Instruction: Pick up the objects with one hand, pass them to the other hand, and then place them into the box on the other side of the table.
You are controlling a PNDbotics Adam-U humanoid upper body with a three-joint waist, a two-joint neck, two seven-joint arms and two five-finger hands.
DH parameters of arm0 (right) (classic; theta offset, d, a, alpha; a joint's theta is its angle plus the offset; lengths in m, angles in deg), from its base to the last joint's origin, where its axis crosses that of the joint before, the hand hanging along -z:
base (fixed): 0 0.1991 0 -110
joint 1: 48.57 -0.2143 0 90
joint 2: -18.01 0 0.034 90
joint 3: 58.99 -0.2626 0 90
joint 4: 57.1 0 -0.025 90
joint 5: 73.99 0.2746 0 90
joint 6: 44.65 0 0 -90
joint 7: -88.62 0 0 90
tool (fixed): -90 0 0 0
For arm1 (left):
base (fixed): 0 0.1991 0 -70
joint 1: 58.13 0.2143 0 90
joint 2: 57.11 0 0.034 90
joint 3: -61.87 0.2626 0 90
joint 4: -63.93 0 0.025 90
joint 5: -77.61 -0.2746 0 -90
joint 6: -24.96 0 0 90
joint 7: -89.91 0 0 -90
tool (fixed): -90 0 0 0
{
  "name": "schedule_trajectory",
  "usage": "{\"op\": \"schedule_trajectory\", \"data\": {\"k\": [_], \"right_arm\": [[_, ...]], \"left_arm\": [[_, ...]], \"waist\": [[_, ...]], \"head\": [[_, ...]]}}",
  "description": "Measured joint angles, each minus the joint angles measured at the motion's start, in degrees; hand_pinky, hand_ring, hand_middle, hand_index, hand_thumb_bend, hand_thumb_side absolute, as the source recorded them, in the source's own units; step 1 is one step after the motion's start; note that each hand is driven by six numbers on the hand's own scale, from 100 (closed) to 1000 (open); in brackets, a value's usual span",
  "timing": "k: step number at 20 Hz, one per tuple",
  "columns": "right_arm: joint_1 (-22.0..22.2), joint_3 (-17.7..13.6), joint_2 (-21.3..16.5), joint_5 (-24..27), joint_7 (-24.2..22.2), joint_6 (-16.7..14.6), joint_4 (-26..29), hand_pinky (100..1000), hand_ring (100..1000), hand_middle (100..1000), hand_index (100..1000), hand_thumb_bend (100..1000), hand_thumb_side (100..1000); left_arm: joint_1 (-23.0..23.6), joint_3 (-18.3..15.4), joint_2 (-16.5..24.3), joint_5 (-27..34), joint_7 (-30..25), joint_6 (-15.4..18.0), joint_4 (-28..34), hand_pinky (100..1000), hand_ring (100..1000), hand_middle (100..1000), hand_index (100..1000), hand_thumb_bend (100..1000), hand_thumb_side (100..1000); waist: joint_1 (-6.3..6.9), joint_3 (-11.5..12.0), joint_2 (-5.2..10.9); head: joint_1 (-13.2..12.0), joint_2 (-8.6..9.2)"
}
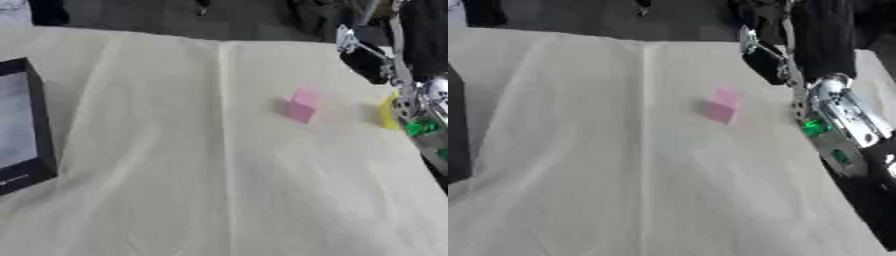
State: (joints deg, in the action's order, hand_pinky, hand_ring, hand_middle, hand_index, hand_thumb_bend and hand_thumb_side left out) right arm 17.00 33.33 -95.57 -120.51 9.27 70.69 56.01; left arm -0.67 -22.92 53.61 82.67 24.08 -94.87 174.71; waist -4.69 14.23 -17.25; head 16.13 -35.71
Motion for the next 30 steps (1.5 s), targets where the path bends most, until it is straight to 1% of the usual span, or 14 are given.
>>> {"op": "schedule_trajectory", "data": {"k": [2, 3, 5, 6, 9, 11, 12, 14, 21, 24, 27, 28, 29, 30], "right_arm": [[-0.6, -0.9, -0.8, 5.2, -3.5, 0.3, -1.3, 821, 833, 827, 826, 100, 511], [-1.0, -1.3, -1.3, 7.5, -5.1, 0.3, -2.0, 829, 845, 838, 837, 100, 505], [-1.9, -1.9, -2.6, 11.5, -8.5, 0.1, -4.6, 835, 860, 856, 850, 100, 530], [-2.5, -2.3, -3.3, 13.1, -10.3, -0.1, -6.3, 842, 872, 868, 859, 100, 540], [-4.5, -3.0, -5.9, 16.5, -16.1, -1.1, -12.5, 853, 891, 882, 875, 100, 569], [-5.7, -3.4, -7.7, 17.7, -20.2, -2.8, -17.4, 853, 891, 877, 878, 100, 561], [-6.4, -3.6, -8.5, 18.2, -22.3, -4.0, -19.6, 856, 896, 880, 883, 100, 565], [-7.3, -4.2, -10.1, 19.1, -26.2, -6.9, -23.9, 865, 906, 887, 890, 100, 532], [-10.2, -6.2, -15.2, 23.0, -39.2, -18.5, -36.7, 895, 936, 907, 905, 100, 436], [-10.9, -6.7, -16.9, 24.8, -44.2, -22.6, -41.0, 908, 940, 893, 917, 171, 302], [-10.9, -6.7, -18.3, 25.8, -48.6, -26.3, -43.5, 916, 945, 882, 910, 265, 168], [-10.9, -6.7, -18.7, 26.0, -49.9, -27.3, -43.9, 917, 945, 880, 910, 271, 160], [-10.9, -6.7, -19.2, 26.1, -51.1, -28.2, -44.2, 923, 952, 881, 903, 318, 110], [-10.8, -6.6, -19.7, 26.2, -52.2, -29.0, -44.3, 926, 954, 885, 906, 349, 100]], "left_arm": [[1.3, -0.4, -0.9, 2.3, 0.7, 3.4, 1.4, 817, 813, 829, 937, 309, 943], [1.9, -0.5, -1.2, 3.3, 1.1, 4.8, 1.8, 821, 824, 847, 951, 360, 964], [3.1, -0.7, -2.0, 5.0, 1.5, 7.8, 2.3, 821, 825, 850, 953, 357, 952], [3.8, -0.8, -2.4, 5.8, 1.5, 9.3, 2.5, 820, 823, 848, 951, 355, 914], [5.7, -1.3, -3.6, 7.8, 1.4, 13.5, 2.8, 816, 818, 846, 948, 357, 862], [7.0, -1.6, -4.5, 8.9, 1.1, 16.4, 2.8, 816, 818, 847, 946, 363, 847], [7.6, -1.7, -4.8, 9.3, 0.9, 17.6, 2.8, 815, 818, 846, 945, 362, 848], [8.5, -2.0, -5.3, 10.0, 0.7, 19.1, 2.8, 815, 818, 847, 946, 359, 846], [9.8, -2.5, -5.5, 11.1, 1.0, 20.1, 2.8, 813, 817, 845, 942, 346, 849], [9.9, -2.7, -5.5, 11.1, 1.4, 20.0, 2.8, 812, 815, 842, 940, 337, 854], [10.1, -2.7, -5.5, 11.2, 1.9, 19.4, 2.8, 810, 814, 840, 938, 330, 860], [10.2, -2.7, -5.5, 11.2, 2.1, 19.2, 2.8, 810, 814, 840, 937, 329, 860], [10.2, -2.7, -5.5, 11.2, 2.3, 19.0, 2.8, 810, 814, 840, 936, 324, 862], [10.2, -2.7, -5.4, 11.2, 2.4, 18.8, 2.8, 809, 813, 838, 934, 316, 861]], "waist": [[0.0, 0.0, -0.05], [0.0, 0.0, -0.05], [-0.03, 0.1, -0.09], [-0.04, 0.2, -0.12], [-0.27, 0.4, -0.14], [-0.41, 0.7, -0.15], [-0.44, 0.7, -0.16], [-0.56, 0.8, -0.17], [-0.85, 0.8, -0.17], [-1.05, 0.8, -0.17], [-1.05, 0.8, -0.17], [-1.07, 0.8, -0.17], [-1.1, 0.7, -0.17], [-1.17, 0.7, -0.17]], "head": [[0.5, 0.0], [0.6, -0.01], [0.7, -0.02], [0.8, -0.03], [0.9, -0.21], [1.1, -0.27], [1.1, -0.33], [1.1, -0.39], [1.6, -0.4], [1.7, -0.4], [1.8, -0.38], [1.9, -0.37], [1.9, -0.37], [1.9, -0.37]]}}
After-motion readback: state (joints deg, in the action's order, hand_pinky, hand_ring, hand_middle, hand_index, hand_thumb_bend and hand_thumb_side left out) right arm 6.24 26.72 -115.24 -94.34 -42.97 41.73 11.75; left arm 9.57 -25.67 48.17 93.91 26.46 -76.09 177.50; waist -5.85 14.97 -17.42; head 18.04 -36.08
